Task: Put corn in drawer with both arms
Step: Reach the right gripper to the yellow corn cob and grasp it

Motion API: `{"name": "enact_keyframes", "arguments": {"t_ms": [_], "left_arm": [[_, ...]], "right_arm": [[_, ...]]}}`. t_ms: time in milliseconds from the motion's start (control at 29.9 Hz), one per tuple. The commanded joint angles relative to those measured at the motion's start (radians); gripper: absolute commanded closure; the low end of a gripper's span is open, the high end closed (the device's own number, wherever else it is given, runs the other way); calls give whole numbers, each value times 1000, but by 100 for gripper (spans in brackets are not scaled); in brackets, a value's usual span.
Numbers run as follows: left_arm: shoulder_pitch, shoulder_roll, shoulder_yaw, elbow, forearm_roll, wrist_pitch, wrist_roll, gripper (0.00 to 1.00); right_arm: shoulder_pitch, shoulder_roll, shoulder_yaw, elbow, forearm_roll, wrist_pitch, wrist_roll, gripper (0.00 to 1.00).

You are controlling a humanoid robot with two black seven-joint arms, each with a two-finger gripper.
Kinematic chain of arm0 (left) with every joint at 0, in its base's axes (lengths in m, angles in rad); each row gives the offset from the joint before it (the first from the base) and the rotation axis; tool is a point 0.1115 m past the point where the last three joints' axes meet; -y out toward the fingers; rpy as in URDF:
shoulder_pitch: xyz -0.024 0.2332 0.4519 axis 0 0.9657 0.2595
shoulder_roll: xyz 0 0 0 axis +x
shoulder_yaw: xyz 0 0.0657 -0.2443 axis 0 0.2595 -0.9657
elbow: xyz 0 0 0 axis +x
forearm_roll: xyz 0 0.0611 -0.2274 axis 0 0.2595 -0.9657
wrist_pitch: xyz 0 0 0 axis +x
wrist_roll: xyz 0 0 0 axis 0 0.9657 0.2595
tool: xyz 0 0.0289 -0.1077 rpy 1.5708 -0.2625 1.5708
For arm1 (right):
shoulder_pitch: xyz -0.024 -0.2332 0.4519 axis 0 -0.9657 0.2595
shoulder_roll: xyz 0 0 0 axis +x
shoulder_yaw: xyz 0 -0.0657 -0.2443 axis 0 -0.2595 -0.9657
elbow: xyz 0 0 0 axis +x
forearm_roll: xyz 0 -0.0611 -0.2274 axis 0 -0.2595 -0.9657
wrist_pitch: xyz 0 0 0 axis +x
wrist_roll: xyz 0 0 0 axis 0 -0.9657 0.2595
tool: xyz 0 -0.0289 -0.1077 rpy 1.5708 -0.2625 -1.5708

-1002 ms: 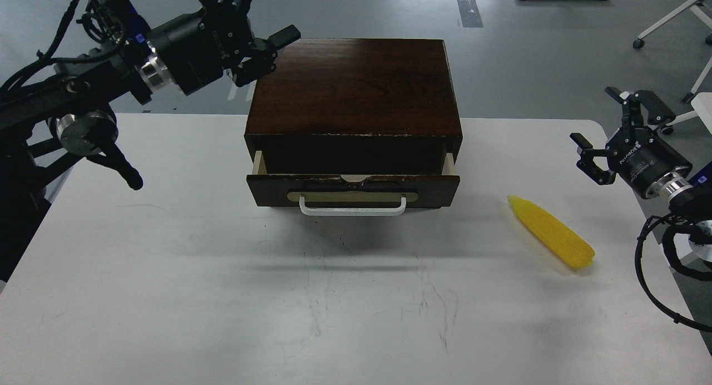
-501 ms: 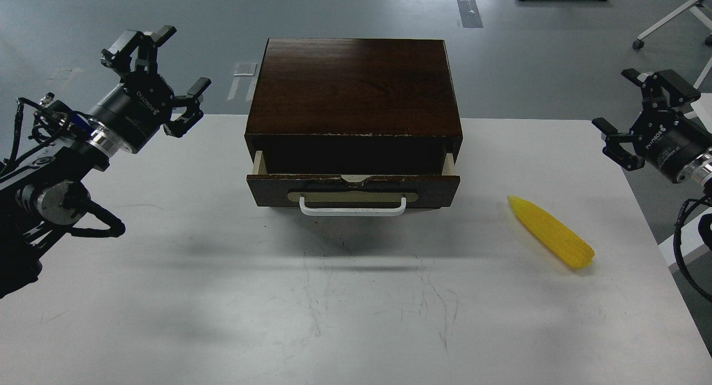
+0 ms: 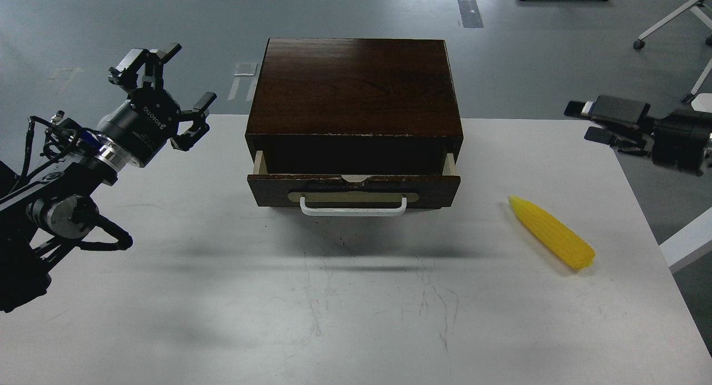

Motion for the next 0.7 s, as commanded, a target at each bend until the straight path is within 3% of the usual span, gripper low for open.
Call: {"name": "enact_keyframes", "arguments": {"t_ms": [0,134,668], "left_arm": [[-1,1,0,-14,0,-1,0,2],[0,0,0,-27,10,-2,0,2],[0,-6,-2,-33,14,-1,0,2]], "right_arm": [[-5,-12,-34,30,-194,-31,0,0],[-5,-25,-73,30,-351,-34,0,0],[-5,96,-162,-117,-462,-50,0,1]]}}
